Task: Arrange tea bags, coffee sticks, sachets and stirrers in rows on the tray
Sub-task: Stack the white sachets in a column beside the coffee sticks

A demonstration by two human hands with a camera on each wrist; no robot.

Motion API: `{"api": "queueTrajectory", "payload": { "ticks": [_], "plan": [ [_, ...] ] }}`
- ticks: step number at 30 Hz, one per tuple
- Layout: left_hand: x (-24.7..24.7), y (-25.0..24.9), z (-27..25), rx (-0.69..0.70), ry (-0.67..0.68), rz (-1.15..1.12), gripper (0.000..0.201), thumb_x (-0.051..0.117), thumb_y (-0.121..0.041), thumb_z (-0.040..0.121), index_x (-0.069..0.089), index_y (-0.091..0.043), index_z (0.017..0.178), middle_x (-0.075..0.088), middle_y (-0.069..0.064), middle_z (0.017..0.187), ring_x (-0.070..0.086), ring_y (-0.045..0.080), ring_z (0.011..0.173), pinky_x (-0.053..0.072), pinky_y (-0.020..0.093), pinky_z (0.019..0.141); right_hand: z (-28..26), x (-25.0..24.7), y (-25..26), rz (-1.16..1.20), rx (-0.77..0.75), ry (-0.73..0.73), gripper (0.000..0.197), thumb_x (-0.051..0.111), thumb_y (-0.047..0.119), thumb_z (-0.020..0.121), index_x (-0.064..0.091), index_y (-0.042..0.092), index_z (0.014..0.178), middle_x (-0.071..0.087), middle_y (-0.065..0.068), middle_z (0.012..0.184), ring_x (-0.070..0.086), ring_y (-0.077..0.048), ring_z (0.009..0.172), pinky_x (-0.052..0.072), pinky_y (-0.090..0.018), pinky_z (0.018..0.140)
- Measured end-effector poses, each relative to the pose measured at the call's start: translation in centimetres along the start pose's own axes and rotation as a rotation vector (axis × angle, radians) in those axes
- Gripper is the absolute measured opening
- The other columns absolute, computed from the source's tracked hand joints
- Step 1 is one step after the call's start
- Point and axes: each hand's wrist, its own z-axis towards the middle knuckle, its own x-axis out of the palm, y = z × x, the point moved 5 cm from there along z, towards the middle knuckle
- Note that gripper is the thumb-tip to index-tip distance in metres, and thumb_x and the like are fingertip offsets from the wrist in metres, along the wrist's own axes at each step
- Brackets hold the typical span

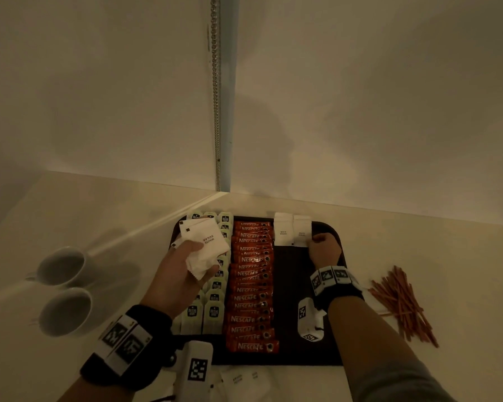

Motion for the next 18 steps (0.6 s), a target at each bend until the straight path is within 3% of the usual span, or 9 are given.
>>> {"api": "queueTrajectory", "payload": {
  "ticks": [4,7,9,12,14,16,18],
  "plan": [
    [0.5,-0.4,0.1,0.052,0.059,0.04,0.03,0.044,0.004,0.091,0.058,-0.015,0.109,0.065,0.009,0.101,0.061,0.024,0.08,0.044,0.019,0.041,-0.4,-0.3,0.6,-0.018,-0.01,-0.006,0.027,0.061,0.012,0.087,0.054,-0.002,0.11,0.059,-0.019,0.113,0.054,-0.032,0.107,0.043,-0.034,0.086],
    [1.1,-0.9,-0.1,0.103,0.124,0.062,0.035,0.044,0.006,0.09,0.056,-0.014,0.116,0.067,0.008,0.099,0.064,0.02,0.074,0.043,0.02,0.039,-2.3,-0.9,3.3,0.118,-0.117,-0.009,0.028,0.062,0.017,0.088,0.053,0.001,0.109,0.059,-0.012,0.106,0.055,-0.029,0.103,0.042,-0.028,0.077],
    [1.6,-1.1,-0.3,0.125,0.144,0.08,0.034,0.045,0.008,0.089,0.059,-0.016,0.109,0.07,0.004,0.092,0.066,0.017,0.069,0.042,0.02,0.039,-5.0,-1.0,6.8,0.235,-0.26,0.145,0.02,0.059,0.023,0.09,0.056,0.008,0.104,0.059,0.001,0.093,0.058,-0.02,0.093,0.043,-0.023,0.071],
    [2.3,-1.3,-0.6,0.15,0.193,0.16,0.039,0.046,0.009,0.09,0.059,-0.019,0.114,0.071,0.0,0.093,0.067,0.017,0.072,0.042,0.023,0.04,-11.0,-0.8,11.9,0.329,-0.459,0.581,0.02,0.055,0.033,0.092,0.062,0.015,0.096,0.063,0.006,0.084,0.061,-0.004,0.076,0.048,-0.019,0.066],
    [3.0,-1.4,-1.0,0.164,0.246,0.172,0.043,0.045,0.011,0.09,0.057,-0.023,0.114,0.072,-0.002,0.093,0.068,0.016,0.074,0.042,0.022,0.04,-14.1,-0.8,13.6,0.321,-0.529,0.758,0.02,0.062,0.033,0.086,0.063,0.016,0.097,0.067,0.001,0.091,0.065,-0.011,0.083,0.055,-0.025,0.073],
    [3.5,-1.7,-1.2,0.192,0.285,0.174,0.047,0.045,0.011,0.089,0.055,-0.027,0.116,0.07,-0.003,0.095,0.067,0.016,0.075,0.043,0.022,0.04,-15.6,-1.0,14.3,0.319,-0.561,0.789,0.022,0.069,0.025,0.083,0.06,0.015,0.1,0.067,-0.007,0.099,0.066,-0.021,0.091,0.056,-0.034,0.081],
    [3.5,-1.9,-1.5,0.195,0.302,0.166,0.043,0.048,0.004,0.089,0.055,-0.03,0.115,0.071,-0.004,0.095,0.067,0.016,0.076,0.045,0.022,0.041,-16.4,-1.5,14.7,0.387,-0.542,0.813,0.018,0.066,0.015,0.084,0.056,0.014,0.1,0.065,-0.011,0.101,0.066,-0.024,0.093,0.056,-0.035,0.08]
  ]
}}
